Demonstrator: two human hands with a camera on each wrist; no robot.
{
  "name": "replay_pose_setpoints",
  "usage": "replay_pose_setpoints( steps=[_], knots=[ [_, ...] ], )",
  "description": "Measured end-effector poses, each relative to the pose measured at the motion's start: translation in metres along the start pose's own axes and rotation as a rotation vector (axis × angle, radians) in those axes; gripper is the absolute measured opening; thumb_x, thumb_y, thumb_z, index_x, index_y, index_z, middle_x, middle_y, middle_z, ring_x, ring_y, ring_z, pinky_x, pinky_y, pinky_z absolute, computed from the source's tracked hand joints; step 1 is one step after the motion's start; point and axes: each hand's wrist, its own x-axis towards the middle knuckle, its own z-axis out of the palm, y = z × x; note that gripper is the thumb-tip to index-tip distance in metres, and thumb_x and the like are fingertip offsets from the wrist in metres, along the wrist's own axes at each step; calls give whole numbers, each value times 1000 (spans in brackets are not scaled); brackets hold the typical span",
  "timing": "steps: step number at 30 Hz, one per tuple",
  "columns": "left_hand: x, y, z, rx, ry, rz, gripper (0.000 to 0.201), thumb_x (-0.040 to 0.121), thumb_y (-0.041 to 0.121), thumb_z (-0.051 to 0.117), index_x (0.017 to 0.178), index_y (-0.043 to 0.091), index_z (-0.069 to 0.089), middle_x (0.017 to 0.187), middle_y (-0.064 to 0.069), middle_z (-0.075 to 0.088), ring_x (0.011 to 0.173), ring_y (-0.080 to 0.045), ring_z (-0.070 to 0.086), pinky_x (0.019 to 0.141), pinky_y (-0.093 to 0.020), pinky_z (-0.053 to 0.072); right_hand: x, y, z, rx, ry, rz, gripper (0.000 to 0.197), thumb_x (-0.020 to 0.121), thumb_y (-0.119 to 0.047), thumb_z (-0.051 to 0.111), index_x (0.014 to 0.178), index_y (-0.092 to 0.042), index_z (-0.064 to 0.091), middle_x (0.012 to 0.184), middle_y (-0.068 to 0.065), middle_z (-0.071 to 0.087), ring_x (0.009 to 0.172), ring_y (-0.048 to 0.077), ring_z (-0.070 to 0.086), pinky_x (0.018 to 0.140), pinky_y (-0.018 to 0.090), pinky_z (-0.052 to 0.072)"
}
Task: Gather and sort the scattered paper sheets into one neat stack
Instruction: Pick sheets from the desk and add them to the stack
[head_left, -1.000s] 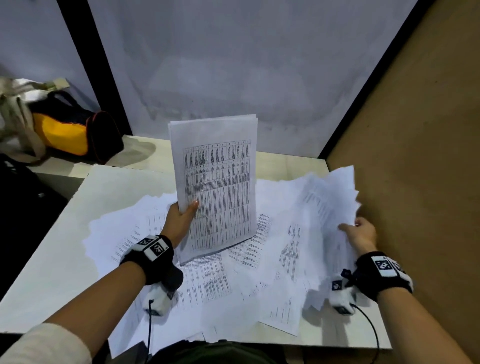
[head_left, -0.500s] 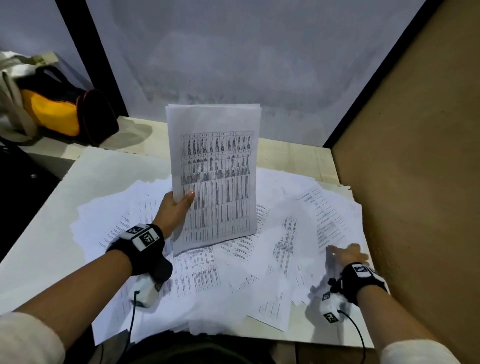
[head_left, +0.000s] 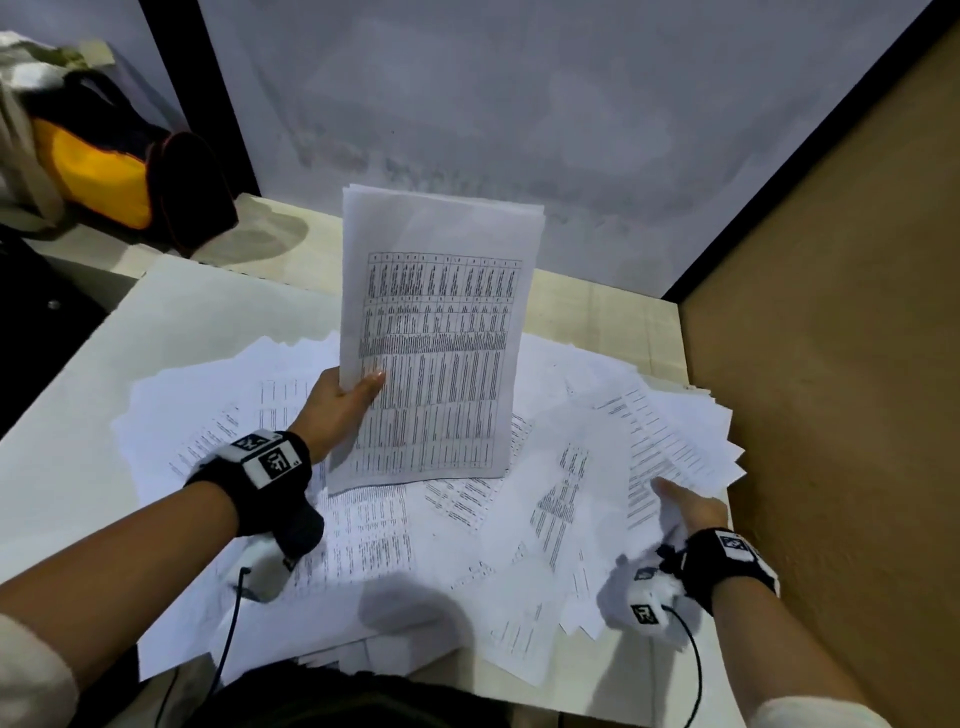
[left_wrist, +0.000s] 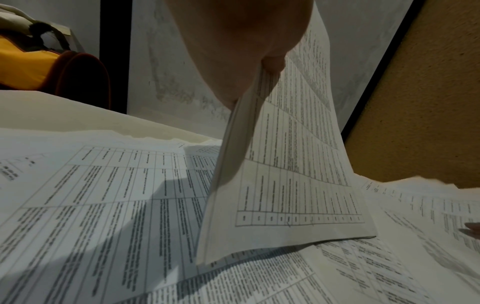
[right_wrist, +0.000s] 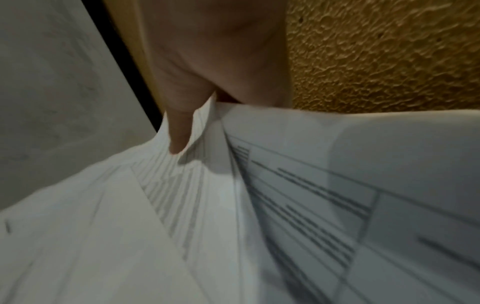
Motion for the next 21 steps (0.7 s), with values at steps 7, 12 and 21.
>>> replay_pose_setpoints(
  steps=[7,12,21],
  knots=[
    [-1,-3,-3,-45,10,-20,33,95,26,46,63,14,45,57,-4,39,51,-16,39,52,-23,35,-23,-15,12,-217,223,-300,48,76,-16,75,113,9,59,118,26,62,106,38,60,91,40,47],
    [-5,0,-2,-73,-5,-14,30,94,25,46,66,14,46,58,-2,38,53,-15,39,53,-24,36,-58,-33,-3,-273,227,-467,46,79,-8,71,120,8,55,122,24,60,111,36,58,92,37,45],
    [-26,12,0,-184,34,-4,28,96,21,45,68,20,44,63,3,41,59,-10,41,59,-24,36,-115,-81,-25,-380,168,-648,38,81,-4,67,118,-1,58,116,18,64,103,31,61,83,32,47]
  ],
)
